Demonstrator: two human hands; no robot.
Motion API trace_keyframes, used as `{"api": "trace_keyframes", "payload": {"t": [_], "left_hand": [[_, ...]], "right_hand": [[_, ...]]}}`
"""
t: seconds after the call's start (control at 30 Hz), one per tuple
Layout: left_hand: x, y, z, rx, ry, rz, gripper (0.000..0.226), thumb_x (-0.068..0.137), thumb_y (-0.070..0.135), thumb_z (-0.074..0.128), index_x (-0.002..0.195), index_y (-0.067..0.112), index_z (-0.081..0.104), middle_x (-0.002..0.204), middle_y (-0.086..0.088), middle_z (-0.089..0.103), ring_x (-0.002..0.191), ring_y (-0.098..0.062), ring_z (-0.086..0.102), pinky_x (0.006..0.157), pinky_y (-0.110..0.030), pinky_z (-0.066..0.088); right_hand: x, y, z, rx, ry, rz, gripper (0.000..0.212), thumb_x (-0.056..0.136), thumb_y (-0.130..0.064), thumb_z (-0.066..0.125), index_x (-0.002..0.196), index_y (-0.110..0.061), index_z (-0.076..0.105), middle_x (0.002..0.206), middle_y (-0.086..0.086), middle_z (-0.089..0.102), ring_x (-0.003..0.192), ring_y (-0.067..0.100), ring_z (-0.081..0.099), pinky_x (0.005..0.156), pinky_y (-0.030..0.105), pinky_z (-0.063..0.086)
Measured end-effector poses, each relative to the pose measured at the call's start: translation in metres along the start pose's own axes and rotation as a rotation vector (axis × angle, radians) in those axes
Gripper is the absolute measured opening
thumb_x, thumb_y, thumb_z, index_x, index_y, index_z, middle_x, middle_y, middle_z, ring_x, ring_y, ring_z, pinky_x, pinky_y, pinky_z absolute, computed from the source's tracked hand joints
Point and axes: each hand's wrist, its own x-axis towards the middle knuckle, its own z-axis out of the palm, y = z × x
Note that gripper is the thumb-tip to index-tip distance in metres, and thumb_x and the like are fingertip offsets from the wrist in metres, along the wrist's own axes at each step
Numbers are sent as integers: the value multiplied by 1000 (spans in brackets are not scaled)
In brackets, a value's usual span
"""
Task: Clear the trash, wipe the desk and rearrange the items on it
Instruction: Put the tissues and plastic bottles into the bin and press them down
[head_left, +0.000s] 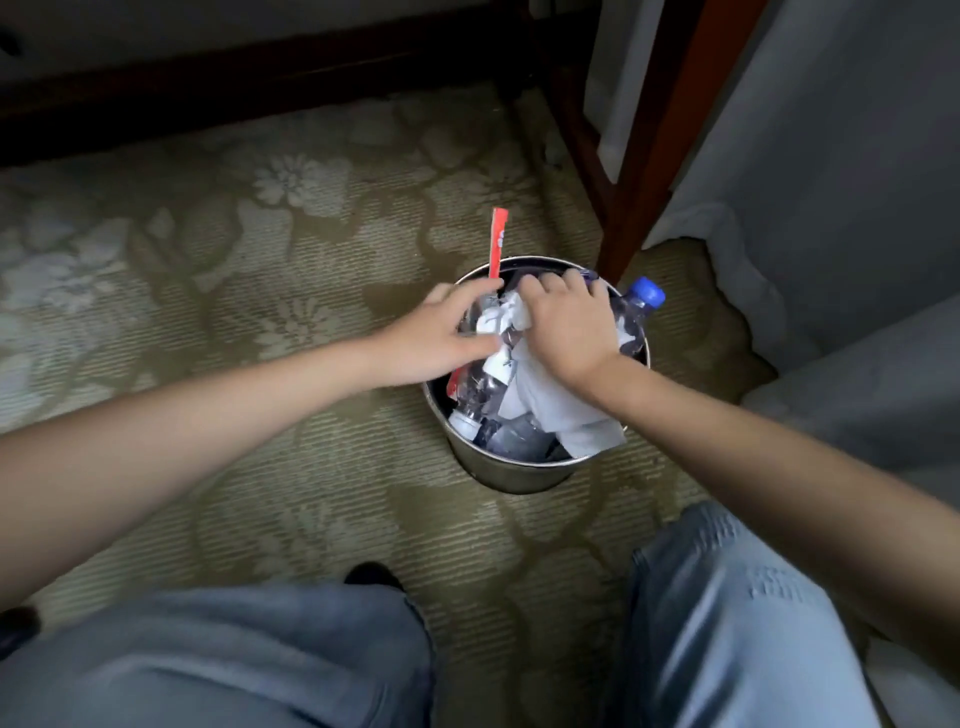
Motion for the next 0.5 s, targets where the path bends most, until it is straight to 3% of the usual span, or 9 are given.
{"api": "trace_keyframes", "payload": {"t": [0.1,0.2,0.27,0.33,0.43,0.5], "left_hand": [[6,0,17,141,12,36,65,88,30,60,143,32,26,142,-3,30,124,-18,41,92,-17,28],[11,0,19,261,98,-5,48,89,27,56,134,18,39,121,-7,42,109,-25,51,88,-27,37],[13,-2,17,275,120,-10,36,90,24,54,123,12,47,107,-4,43,103,-24,52,84,-32,40],[11,-3,16,257,116,22,40,87,22,58,123,12,44,106,-5,47,98,-24,52,77,-31,40],[6,-2,14,150,116,79,49,81,18,67,117,14,35,107,-10,51,69,-18,53,64,-32,41],[1,-2,13,96,85,147,49,80,14,68,118,17,36,112,-5,49,69,-9,52,61,-19,41]], "right_hand": [[4,9,-17,221,-285,95,56,79,-44,58,125,-20,37,126,6,39,120,26,31,95,40,23],[-7,25,-39,494,-332,39,74,66,-43,56,131,-24,28,131,2,27,111,16,25,88,31,21],[-22,36,-45,543,-243,-90,71,57,-29,54,124,-15,33,129,5,27,108,18,27,88,27,22],[-38,42,-42,537,-206,-262,57,59,-12,57,114,-10,40,119,9,33,108,20,33,91,22,25],[-57,31,-24,561,-447,-364,42,74,8,52,114,-7,51,110,7,41,92,17,48,78,17,33],[-57,18,-14,535,-586,-356,33,85,2,52,116,-6,58,113,9,54,94,18,56,78,15,33]]}}
